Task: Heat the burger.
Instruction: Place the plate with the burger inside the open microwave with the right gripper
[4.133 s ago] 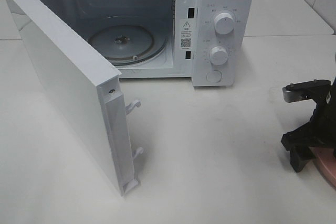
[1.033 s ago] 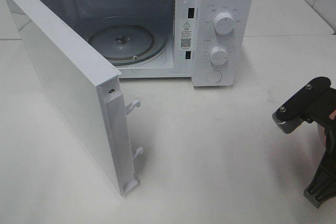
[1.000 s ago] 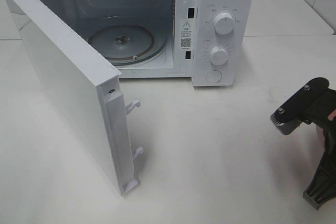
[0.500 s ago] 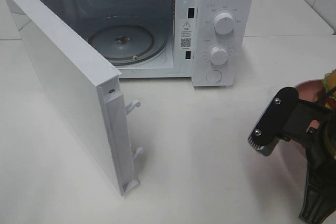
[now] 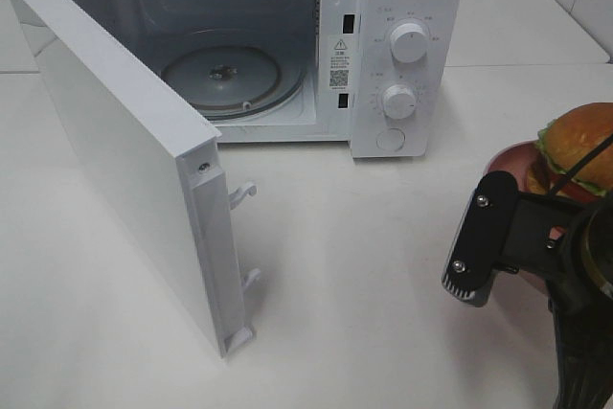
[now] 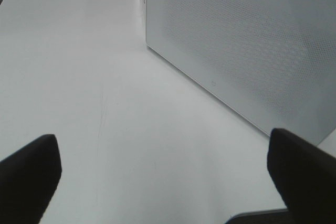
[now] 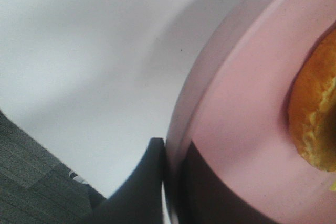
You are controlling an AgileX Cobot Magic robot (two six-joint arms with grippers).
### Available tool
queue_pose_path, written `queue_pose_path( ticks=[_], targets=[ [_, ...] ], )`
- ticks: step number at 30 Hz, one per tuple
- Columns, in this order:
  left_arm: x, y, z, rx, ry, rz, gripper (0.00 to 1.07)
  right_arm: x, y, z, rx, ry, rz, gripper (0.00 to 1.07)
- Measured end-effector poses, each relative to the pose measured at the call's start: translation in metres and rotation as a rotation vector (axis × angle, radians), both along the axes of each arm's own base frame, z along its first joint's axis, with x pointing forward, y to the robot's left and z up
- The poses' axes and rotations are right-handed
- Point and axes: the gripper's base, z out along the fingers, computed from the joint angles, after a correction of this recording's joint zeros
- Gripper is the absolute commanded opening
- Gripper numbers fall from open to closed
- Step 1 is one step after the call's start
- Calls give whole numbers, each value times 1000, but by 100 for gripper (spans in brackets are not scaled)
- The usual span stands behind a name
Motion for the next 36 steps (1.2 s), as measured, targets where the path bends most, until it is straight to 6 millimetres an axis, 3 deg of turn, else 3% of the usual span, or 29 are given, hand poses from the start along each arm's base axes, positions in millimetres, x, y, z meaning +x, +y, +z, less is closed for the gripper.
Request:
queue_pose_path(
  ticks=[36],
  targets=[
    [0, 0, 0, 0, 0, 0, 100, 10, 24, -1, -3, 14, 650, 0]
  ],
)
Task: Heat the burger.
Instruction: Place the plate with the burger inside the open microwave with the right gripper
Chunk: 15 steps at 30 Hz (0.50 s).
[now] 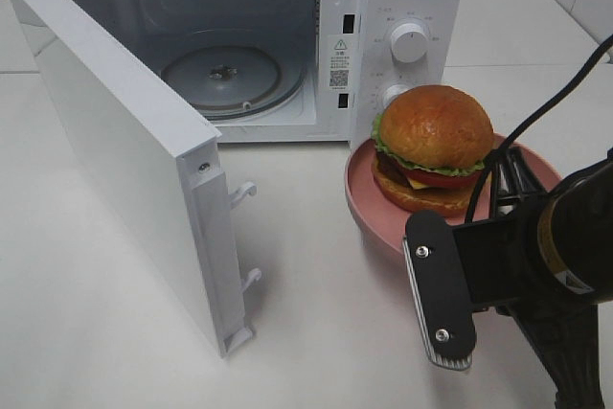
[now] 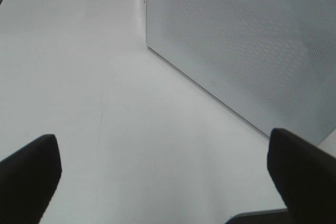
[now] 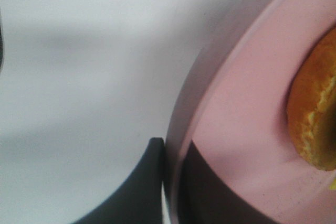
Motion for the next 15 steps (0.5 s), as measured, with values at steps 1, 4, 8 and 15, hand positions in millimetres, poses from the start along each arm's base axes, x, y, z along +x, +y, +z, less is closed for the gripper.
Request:
queue_pose_path(
  ticks=[1, 4, 8, 15],
  targets=[
    [0, 0, 0, 0, 0, 0, 100, 0, 1, 0, -1, -2, 25, 0],
    [0, 0, 0, 0, 0, 0, 100, 0, 3, 0, 5, -6, 66, 0],
    [0, 0, 0, 0, 0, 0, 100, 1, 5, 0, 7, -11, 120, 0],
    [0, 0, 0, 0, 0, 0, 100, 0, 12, 0, 3, -11, 280, 0]
  ],
)
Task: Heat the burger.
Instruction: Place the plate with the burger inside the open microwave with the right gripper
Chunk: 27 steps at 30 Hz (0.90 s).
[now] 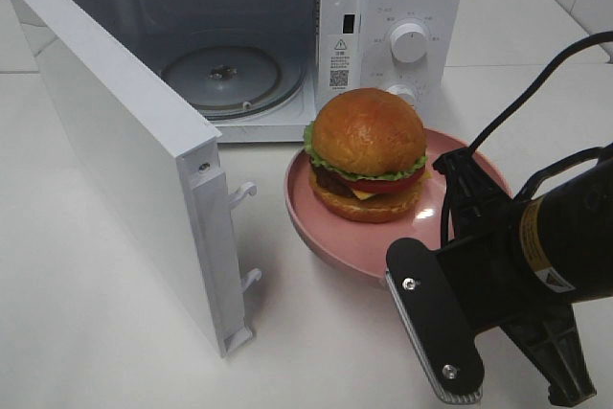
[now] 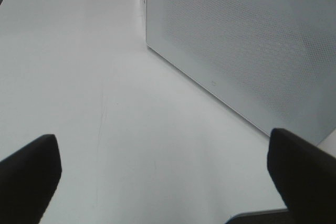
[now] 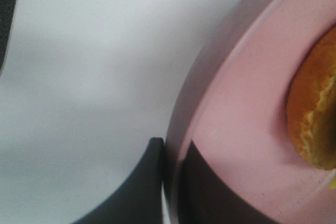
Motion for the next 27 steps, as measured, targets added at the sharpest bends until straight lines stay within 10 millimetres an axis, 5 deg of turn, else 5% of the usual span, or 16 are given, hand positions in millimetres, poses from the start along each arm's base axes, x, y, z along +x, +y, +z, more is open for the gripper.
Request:
queue_pose_path(
  ticks=[16, 27],
  targets=[
    [0, 0, 0, 0, 0, 0, 100, 18, -16, 0, -10, 29, 79, 0],
    [0, 0, 0, 0, 0, 0, 100, 42, -17, 26, 30, 41, 194, 0]
  ],
)
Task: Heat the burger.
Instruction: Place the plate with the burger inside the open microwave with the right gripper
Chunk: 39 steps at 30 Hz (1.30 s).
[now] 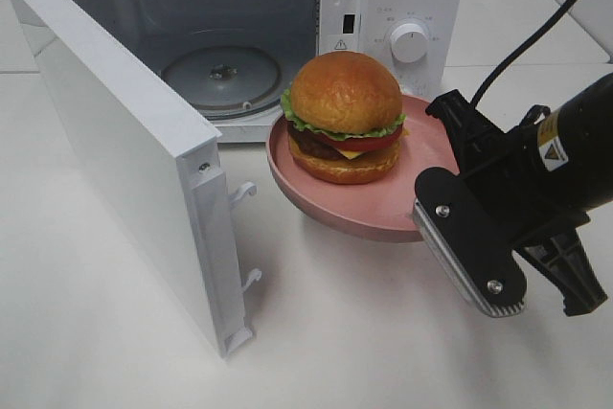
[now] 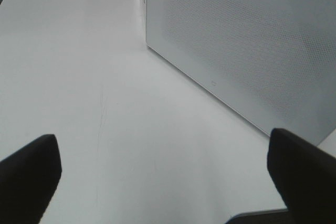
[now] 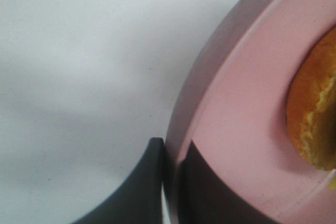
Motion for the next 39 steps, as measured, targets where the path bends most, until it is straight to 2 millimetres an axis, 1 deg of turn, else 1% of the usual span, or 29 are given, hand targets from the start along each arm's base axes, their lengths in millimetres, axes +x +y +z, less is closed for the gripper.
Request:
queue_pose_path(
  ticks=[2, 5, 6, 9, 17, 22, 24, 26, 31, 32, 33, 34, 35, 39],
  targets=[
    [0, 0, 0, 0, 0, 0, 100, 2, -2, 4, -13, 23, 41, 0],
    [0, 0, 0, 0, 0, 0, 100, 3, -3, 6, -19, 27, 56, 0],
    [0, 0, 0, 0, 0, 0, 100, 5, -4, 9, -31, 35, 85, 0],
    [0, 0, 0, 0, 0, 0, 100, 8, -5, 14, -32, 36, 100, 0],
    [0, 0, 0, 0, 0, 0, 100, 8, -6, 14, -44, 31, 107, 0],
    [0, 0, 0, 0, 0, 0, 100, 6, 4, 14, -42, 1, 154, 0],
    [0, 0, 0, 0, 0, 0, 100, 9, 8, 10, -41, -3, 170, 0],
    [0, 0, 0, 0, 0, 0, 100, 10, 9, 8, -44, 1, 172, 0],
    [0, 0, 0, 0, 0, 0, 100, 19, 16, 6, -50, 9, 174, 0],
    [0, 0, 0, 0, 0, 0, 100, 24, 23, 8, -43, -2, 183, 0],
    [0, 0, 0, 0, 0, 0, 100, 24, 23, 8, -43, -2, 183, 0],
    [0, 0, 0, 0, 0, 0, 100, 29, 29, 10, -31, -19, 191, 0],
    [0, 0, 0, 0, 0, 0, 100, 29, 29, 10, -31, -19, 191, 0],
    [0, 0, 0, 0, 0, 0, 100, 43, 41, 8, -20, -30, 192, 0]
  ],
)
